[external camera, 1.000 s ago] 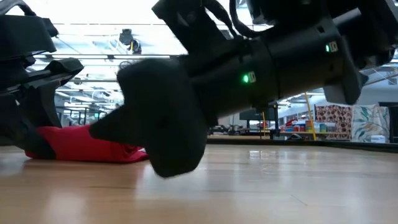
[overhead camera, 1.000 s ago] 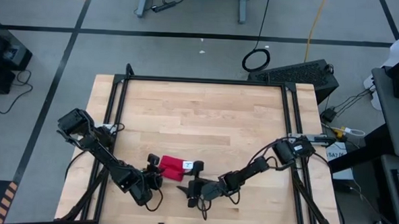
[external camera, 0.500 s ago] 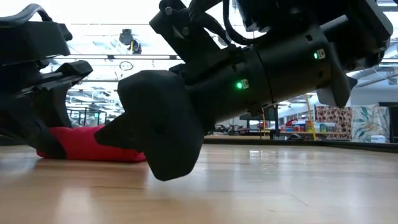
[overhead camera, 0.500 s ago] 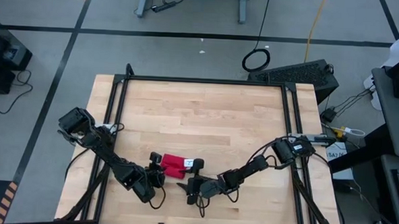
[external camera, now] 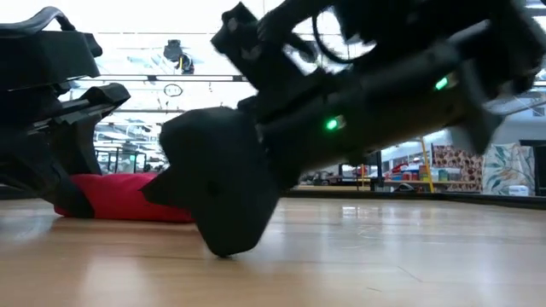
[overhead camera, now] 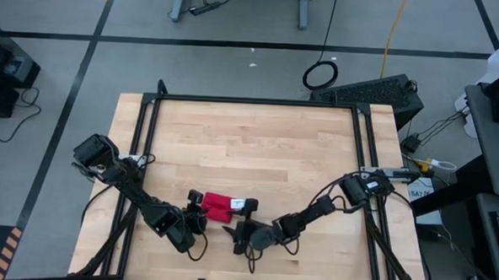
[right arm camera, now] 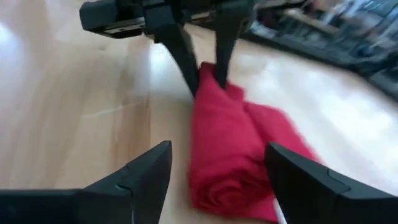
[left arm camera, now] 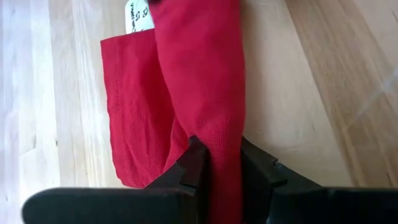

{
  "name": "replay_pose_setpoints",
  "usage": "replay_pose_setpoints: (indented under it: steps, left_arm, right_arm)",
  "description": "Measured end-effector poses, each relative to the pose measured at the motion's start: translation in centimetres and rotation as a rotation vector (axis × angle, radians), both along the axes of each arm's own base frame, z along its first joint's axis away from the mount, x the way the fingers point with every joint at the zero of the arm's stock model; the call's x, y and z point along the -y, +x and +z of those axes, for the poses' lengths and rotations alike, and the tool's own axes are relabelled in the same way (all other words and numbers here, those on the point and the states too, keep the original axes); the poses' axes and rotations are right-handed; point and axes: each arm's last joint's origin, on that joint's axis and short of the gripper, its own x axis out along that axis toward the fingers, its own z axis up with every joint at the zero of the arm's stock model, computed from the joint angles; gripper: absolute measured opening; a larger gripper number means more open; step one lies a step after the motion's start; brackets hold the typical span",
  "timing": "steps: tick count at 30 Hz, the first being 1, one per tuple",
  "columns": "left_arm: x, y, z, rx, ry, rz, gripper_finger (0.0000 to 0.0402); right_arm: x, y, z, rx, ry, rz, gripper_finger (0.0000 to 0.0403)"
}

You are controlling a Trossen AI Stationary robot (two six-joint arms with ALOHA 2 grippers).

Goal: Roll towel
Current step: Roll the red towel

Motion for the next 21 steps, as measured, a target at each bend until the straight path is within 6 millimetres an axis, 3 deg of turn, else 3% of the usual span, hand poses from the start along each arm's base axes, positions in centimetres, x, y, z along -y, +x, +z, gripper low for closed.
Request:
replay_pose_setpoints:
  steps: [5,14,21]
  left_arm:
    - [0.0,0.0,0.0,0.000,0.002,-0.002,0.0068]
    - [0.0,0.2,0.0,0.011,-0.001,0.000,0.0068]
    - [-0.1,0.3,0.0,0.013,-0.010,0.011,0.0068]
  right_arm:
    - [-0.9,-0.5,1.1,0.022,-0.098,-0.033,0.0252]
    - [0.7,0.3,0.2,0.000,-0.034,0.010,0.0278]
    - [1.4,0.8,-0.1,-0.019,0.093,0.068,0.0247]
